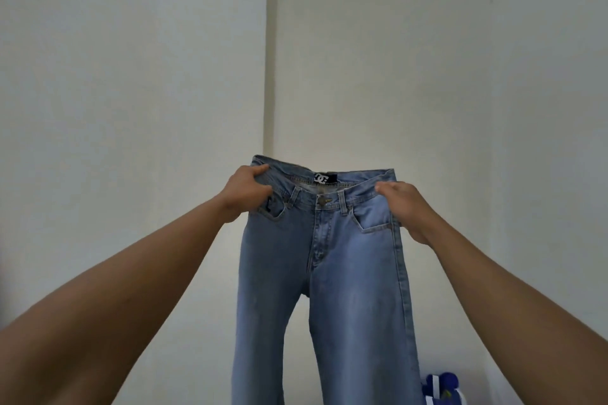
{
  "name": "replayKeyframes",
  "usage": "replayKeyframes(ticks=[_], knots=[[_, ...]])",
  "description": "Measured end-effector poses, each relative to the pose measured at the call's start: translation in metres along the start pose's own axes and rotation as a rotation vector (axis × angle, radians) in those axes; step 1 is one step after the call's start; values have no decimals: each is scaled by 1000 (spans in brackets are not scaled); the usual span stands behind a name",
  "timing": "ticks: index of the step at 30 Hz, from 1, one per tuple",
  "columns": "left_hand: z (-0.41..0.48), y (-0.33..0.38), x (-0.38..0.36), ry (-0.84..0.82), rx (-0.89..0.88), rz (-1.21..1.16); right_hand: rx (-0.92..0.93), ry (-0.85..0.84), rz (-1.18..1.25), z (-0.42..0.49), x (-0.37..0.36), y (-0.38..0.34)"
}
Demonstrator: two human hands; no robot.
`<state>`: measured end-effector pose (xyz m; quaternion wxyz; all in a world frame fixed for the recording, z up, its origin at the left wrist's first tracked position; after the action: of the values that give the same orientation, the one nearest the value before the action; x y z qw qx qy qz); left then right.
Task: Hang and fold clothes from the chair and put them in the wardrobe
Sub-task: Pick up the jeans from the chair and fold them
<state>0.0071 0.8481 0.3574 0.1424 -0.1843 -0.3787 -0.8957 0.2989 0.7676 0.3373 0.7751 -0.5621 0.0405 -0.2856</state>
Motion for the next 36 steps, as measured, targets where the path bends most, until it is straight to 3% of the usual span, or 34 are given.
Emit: replayKeyframes(ticks=[11,17,32,34,36], knots=[[1,85,8,-39,-227,-178,108,-140,78,-30,-43,-107],[-6,107,20,-145,-252,-297,147,-196,77,-71,-66,-149],[-46,110,48,-343,-229,-646,173,-250,375,-117,-70,-171],[-54,111,56,-311,-263,-616,146,-193,426,-119,-67,-172],[-59,104,65,-157,-302,-564,148,-166,485,-123,-64,-172]])
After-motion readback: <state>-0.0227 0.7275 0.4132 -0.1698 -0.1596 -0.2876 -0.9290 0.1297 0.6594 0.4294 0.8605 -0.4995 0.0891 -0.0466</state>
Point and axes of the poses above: each hand's wrist, its own z-axis towards the middle knuckle, its own x-axis out of the back of the hand, y = z × x, the point moved 1 cm from there along z, towards the middle knuckle, and after that the axes turned 8 degrees about -x, right-handed, at the moved point
